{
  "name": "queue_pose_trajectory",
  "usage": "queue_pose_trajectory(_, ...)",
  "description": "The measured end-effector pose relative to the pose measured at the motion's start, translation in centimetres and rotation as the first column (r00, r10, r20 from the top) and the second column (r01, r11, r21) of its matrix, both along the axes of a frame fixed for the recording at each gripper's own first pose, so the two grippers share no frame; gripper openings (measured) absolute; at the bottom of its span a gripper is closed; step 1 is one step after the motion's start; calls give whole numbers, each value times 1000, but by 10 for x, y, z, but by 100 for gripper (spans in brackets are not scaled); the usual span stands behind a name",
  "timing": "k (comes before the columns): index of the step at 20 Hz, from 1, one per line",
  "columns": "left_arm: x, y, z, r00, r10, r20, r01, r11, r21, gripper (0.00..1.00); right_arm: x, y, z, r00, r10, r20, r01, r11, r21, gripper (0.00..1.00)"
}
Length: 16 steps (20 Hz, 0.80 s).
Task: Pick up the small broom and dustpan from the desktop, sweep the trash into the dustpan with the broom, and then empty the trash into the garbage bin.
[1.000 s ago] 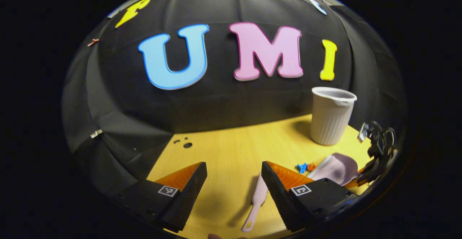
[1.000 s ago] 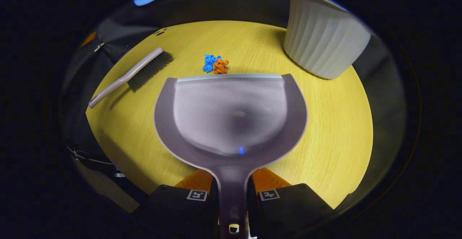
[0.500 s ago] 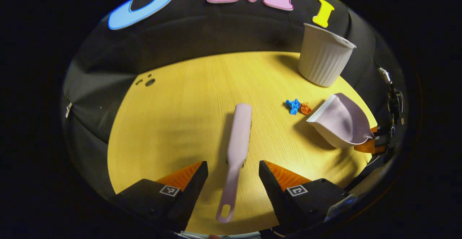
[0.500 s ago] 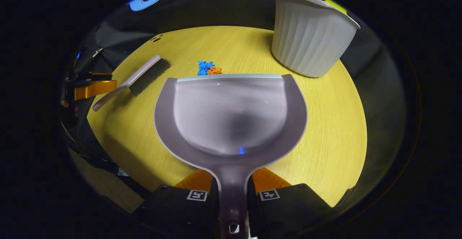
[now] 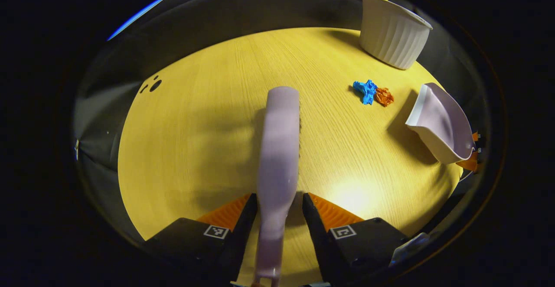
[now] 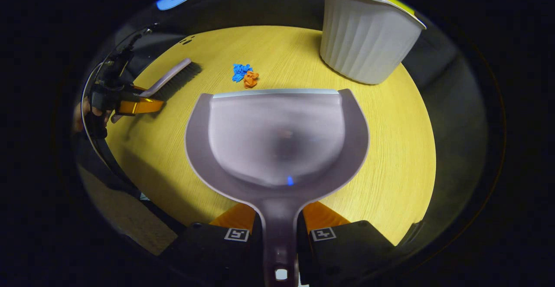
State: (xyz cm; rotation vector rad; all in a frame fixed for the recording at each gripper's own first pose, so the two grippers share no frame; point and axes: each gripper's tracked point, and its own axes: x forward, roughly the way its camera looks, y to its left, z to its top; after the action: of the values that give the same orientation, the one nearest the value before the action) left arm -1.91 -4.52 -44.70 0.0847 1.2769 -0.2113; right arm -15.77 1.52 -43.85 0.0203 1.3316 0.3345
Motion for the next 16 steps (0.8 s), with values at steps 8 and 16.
queue_pose_trajectory(8, 5, -15, -8, 1000, -8, -22, 6, 999, -48, 47, -2, -2, -2, 999, 37, -33, -36, 999, 26, 37)
queue_pose_trajectory(16, 53, -46, 13, 995, -63, 74, 66, 997, -35, 28, -10, -1, -4, 974, 207, -90, -209, 978, -19, 32)
